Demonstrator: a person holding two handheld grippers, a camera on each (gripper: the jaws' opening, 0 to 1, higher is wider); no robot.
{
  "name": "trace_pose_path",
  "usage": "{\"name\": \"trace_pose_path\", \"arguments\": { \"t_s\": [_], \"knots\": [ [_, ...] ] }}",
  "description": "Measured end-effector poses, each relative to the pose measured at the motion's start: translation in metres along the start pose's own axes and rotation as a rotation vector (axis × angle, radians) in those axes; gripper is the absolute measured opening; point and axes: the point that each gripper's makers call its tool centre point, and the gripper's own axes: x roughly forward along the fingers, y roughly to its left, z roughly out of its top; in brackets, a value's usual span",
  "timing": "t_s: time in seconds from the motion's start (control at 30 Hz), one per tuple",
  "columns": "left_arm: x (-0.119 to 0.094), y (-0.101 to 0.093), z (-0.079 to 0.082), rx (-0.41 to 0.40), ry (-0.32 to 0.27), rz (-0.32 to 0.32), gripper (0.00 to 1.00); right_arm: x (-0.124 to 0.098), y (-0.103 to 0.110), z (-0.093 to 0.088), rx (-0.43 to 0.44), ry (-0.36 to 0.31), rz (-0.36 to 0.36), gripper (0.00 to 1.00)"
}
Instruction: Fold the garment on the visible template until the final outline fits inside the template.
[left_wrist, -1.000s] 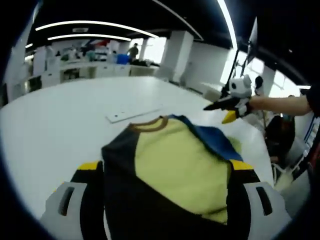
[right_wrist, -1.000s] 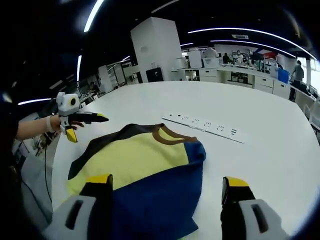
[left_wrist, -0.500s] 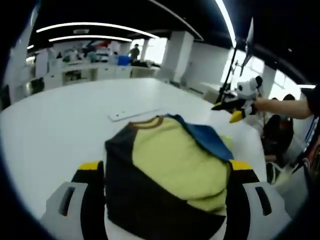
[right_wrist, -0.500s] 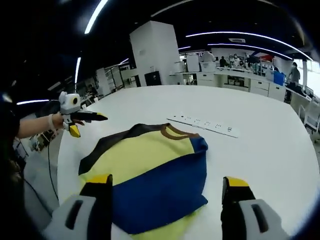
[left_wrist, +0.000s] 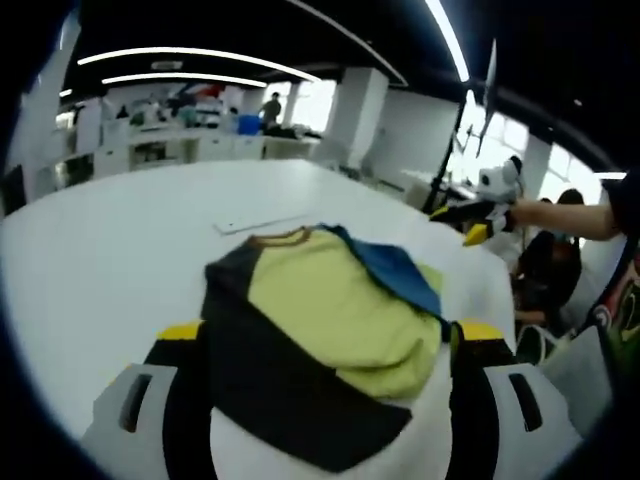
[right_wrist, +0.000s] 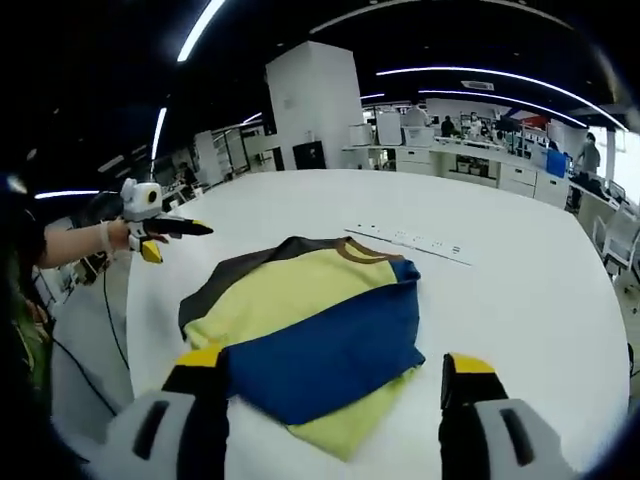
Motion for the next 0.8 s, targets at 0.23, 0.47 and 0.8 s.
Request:
{"name": "trace_pose_path", "arguments": {
  "t_s": [0.23,0.47,0.8],
  "knots": [
    [-0.011,-0.012,-0.011,0.003,0.007,-0.001,0.95,-0.005,0.024,-0.019,-0.013,0.013,0.025,0.87],
    [-0.02,-0.015,-0.014,-0.007,-0.003,0.008,0.95,-0.007,0.038,-0.034,-0.011,0.024,0.047,0.87],
    [-0.022,-0.015,-0.019,-0.026,-0.007,0.017,0.93,-0.001,0.054,-0.041,-0.012,0.035,0.083,0.84]
  ]
}}
